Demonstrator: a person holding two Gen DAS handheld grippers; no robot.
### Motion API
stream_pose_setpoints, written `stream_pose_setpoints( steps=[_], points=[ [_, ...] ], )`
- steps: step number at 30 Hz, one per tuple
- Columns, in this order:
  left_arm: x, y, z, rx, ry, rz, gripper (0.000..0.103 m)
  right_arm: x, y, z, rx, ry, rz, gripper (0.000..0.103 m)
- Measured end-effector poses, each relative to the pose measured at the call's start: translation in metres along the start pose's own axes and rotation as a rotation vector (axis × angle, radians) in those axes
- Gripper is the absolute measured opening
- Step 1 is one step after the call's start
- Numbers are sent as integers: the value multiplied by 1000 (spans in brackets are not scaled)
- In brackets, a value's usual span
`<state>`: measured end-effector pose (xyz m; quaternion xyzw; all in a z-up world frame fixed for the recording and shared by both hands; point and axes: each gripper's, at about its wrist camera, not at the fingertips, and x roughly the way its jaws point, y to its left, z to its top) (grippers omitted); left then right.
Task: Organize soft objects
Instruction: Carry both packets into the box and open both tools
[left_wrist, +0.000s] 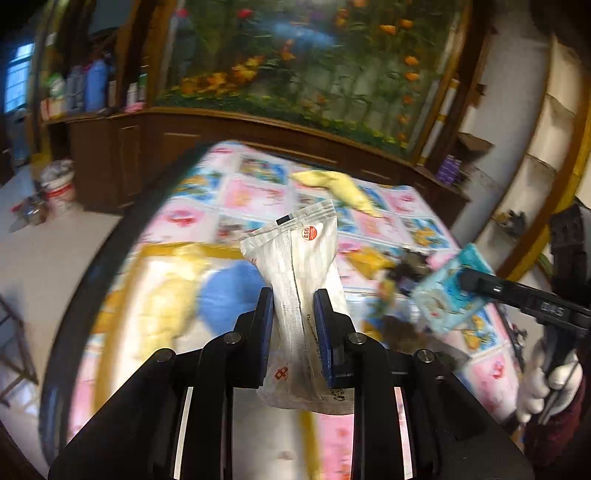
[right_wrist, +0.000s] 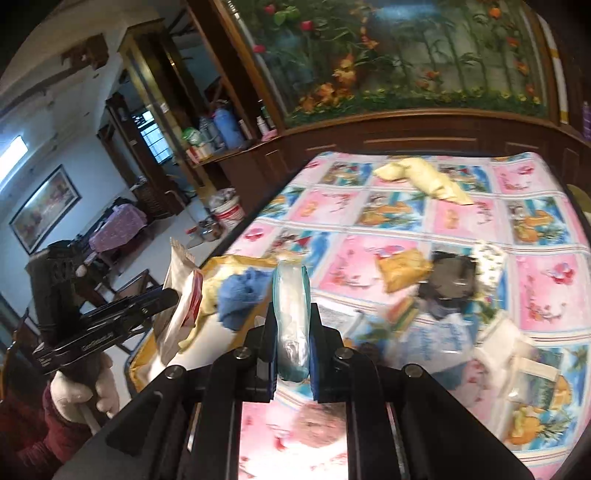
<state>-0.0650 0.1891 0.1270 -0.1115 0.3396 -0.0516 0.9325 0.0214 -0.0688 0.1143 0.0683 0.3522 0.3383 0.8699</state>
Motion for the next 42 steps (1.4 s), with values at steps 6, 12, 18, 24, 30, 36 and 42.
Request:
stream_pose_setpoints(
  steps=[6,12,18,24,30,36,42],
  points=[
    [29,60,-13,-82,89,125,22,61,43,2,-29,100,83,11],
    [58,78,-26,-105,142,176,24,118,78,-7,-44,212,131,11],
    [47,100,-25,-211,117,150,26,182,89,-19,1,374,185,11],
    [18,97,-24,-191,14,124,37,204,88,-23,-44,389,60,20],
    [-2,99,-26,-230,-17,88,37,166,87,-7,-49,316,81,32],
    [-18,53,-28,-137,-33,-32,43,86,53,12,-39,152,22,49],
    [-2,-36,-42,79,33,-135,53,-1,-46,-21,45,55,-245,63]
  ],
)
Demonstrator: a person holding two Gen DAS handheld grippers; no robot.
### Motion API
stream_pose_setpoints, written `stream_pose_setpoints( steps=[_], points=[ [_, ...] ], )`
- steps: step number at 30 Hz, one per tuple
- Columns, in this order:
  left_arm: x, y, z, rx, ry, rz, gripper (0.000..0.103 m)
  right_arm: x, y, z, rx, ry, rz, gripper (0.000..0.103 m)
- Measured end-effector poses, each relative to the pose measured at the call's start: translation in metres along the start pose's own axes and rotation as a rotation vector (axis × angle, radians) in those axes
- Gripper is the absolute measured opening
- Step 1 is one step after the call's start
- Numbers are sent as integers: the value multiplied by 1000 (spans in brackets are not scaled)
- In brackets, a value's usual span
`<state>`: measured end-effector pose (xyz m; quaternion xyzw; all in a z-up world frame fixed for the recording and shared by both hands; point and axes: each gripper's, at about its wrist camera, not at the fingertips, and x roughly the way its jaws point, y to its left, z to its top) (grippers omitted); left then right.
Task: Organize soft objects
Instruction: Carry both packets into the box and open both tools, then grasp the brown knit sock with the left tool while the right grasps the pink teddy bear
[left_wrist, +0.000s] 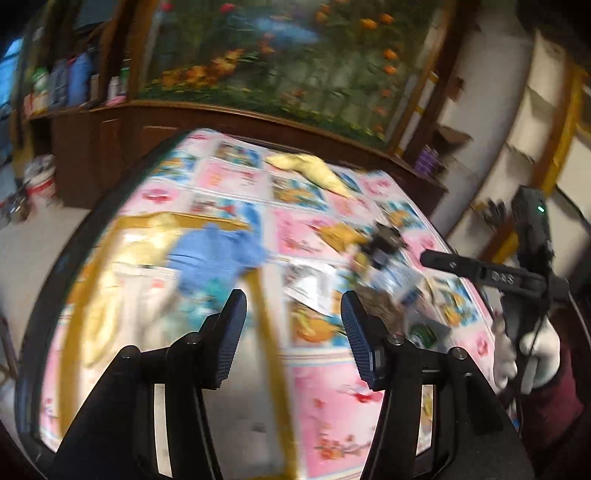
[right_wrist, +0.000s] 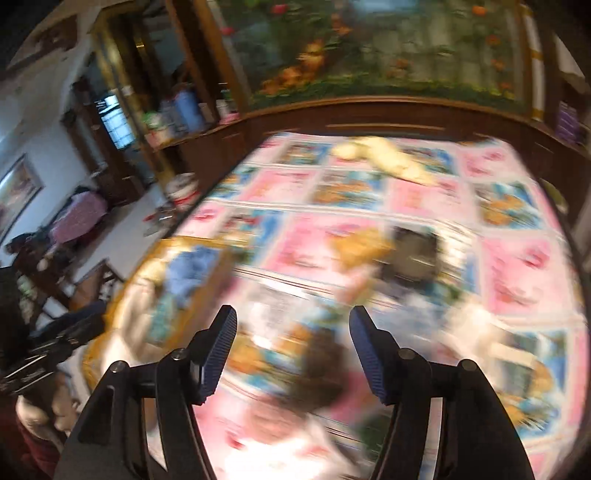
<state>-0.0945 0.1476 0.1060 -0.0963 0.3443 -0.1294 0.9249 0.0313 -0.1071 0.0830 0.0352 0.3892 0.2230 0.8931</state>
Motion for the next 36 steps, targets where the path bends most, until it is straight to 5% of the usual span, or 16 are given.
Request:
stream_pose_setpoints(
  steps=[7,16,19,20,28,36],
  points=[
    [72,-66,-18,89,177,-37,53,-8,-84,-42,205,20,-4,63],
    [160,-107,-7,186,283,63,55,-5,-87,-57,216,30,71,63],
    [179,-114,-12,221,309,39,60,-10,-77,-62,165,35,79,63],
    [183,-112,-12,206,329,27,53,-10,-71,-64,136,37,79,63],
    [160,-64,2,-29,297,-104,47,7,-12,-78,-95,93,72,63],
    [97,-36,8,-108,181,-120,47,39,43,-79,-222,158,105,63]
  ],
)
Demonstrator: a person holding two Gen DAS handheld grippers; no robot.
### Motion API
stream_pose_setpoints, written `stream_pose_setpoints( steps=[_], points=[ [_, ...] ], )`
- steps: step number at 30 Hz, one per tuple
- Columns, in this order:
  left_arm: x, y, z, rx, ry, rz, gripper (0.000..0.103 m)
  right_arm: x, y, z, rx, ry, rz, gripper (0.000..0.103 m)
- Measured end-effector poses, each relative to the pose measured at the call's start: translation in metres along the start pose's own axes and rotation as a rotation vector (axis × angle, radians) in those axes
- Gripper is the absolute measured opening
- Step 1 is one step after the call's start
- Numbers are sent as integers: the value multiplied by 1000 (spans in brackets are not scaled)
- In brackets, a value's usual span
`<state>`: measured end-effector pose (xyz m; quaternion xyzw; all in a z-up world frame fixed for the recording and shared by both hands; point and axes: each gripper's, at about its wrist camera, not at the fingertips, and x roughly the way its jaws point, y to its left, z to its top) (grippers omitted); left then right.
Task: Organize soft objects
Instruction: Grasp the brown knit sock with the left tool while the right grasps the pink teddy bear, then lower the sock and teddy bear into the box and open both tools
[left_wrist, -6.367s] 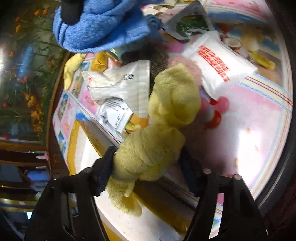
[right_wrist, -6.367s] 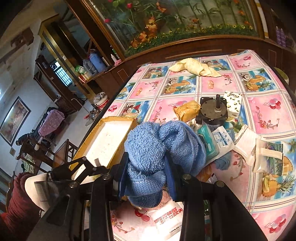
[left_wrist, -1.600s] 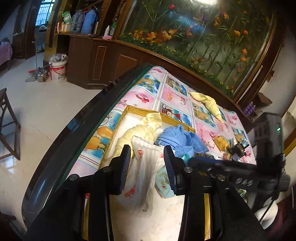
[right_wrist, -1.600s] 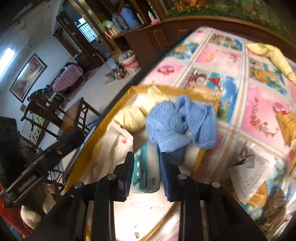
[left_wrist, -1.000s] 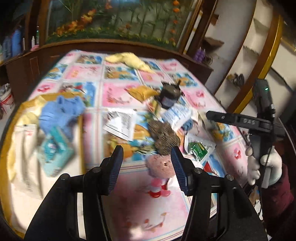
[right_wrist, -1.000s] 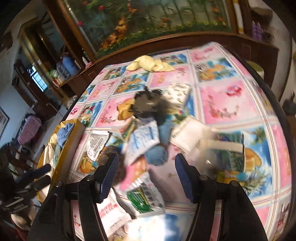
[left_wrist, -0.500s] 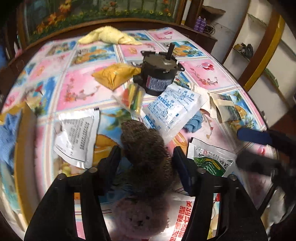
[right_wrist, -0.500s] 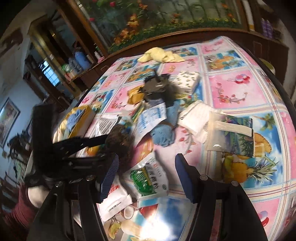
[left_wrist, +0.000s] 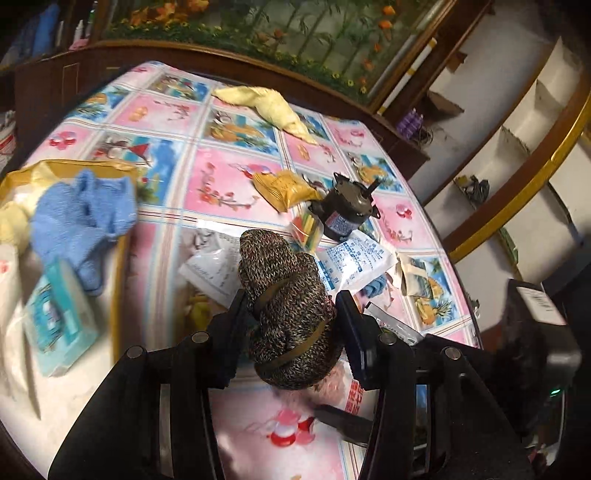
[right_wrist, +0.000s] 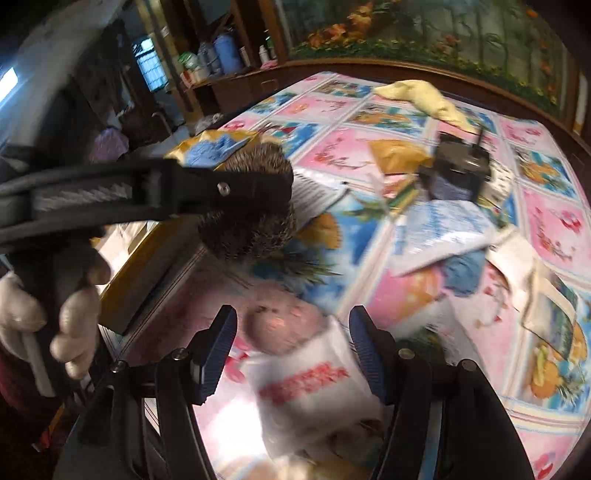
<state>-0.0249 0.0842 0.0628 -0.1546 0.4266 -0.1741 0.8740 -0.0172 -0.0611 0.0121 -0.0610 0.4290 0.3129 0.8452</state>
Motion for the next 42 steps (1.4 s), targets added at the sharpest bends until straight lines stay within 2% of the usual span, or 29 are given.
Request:
stream_pose_setpoints(
  steps=[3,5,6,8,14,19,22,24,25,29,30,34,37,42],
  points=[
    [-25,11,-8,-29,-33,-14,47,16,18,3,-55,34,-39,62],
    [-42,19,-12,-48,-61,-9,47,23,25,0,-93,54,-73,45],
    [-51,25,-13,-59,-80,1,47,23,26,-1,-89,57,-73,45],
    [-70,39,-16,-84,-119,31,47,18,24,-2,-70,48,-56,41],
    [-113,94,-32,-194,-185,186,47,-12,26,11,-24,-40,-19,42],
    [-111,129,-45,-267,-166,273,47,-18,52,37,-35,-69,58,42],
    [-94,135,-48,-251,-116,365,47,-3,79,56,-59,-60,111,42],
    [-91,135,-51,-228,-121,393,51,9,99,66,-85,-49,131,42],
    [-92,136,-51,-228,-117,390,52,17,108,71,-97,-39,142,42],
    [-102,156,-58,-323,-111,235,53,43,138,83,-146,1,156,45],
    [-106,159,-58,-339,-121,223,53,49,141,85,-148,12,159,47],
    [-124,167,-61,-371,-179,215,53,74,143,90,-112,50,172,52],
    [-136,167,-62,-375,-220,212,53,78,139,91,-76,61,197,53],
    [-149,162,-63,-386,-285,204,53,44,116,88,-34,-17,191,53]
  ],
)
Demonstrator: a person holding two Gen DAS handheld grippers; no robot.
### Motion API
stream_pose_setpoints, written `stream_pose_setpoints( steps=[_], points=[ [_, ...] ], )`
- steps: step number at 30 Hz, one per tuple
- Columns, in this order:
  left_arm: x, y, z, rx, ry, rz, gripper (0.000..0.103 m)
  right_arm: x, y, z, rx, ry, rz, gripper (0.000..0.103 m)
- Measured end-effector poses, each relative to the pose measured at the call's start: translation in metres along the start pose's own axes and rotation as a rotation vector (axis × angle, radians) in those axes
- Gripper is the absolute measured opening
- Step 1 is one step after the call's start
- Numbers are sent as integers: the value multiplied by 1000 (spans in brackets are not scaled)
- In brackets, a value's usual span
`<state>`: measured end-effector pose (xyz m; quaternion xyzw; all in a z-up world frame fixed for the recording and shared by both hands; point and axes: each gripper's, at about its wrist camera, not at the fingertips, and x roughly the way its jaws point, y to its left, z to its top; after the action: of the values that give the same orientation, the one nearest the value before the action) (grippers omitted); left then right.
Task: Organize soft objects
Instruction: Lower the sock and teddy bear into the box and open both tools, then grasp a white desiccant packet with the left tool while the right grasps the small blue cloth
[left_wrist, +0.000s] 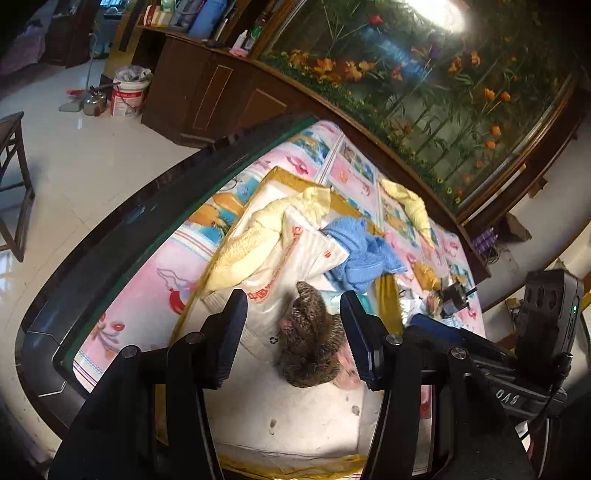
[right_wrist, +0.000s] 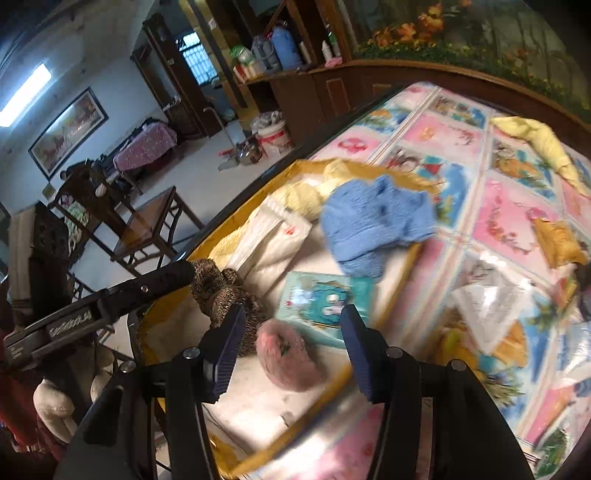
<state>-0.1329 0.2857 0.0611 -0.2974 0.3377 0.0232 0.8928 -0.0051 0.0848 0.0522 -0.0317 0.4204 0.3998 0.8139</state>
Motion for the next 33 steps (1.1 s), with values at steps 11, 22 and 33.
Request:
stream_pose_setpoints(
  steps=[11,22,33],
  points=[
    [1,-111,-32,287,87,-319,58,-128,-191,-48,375,-143,-330,60],
    [12,-138,-49,322,141,-248,58,-82,-223,-37,330,-71,-307,55],
    [50,-162,-68,403,216,-172,58,-117,-184,-63,217,-87,-256,56]
  ],
)
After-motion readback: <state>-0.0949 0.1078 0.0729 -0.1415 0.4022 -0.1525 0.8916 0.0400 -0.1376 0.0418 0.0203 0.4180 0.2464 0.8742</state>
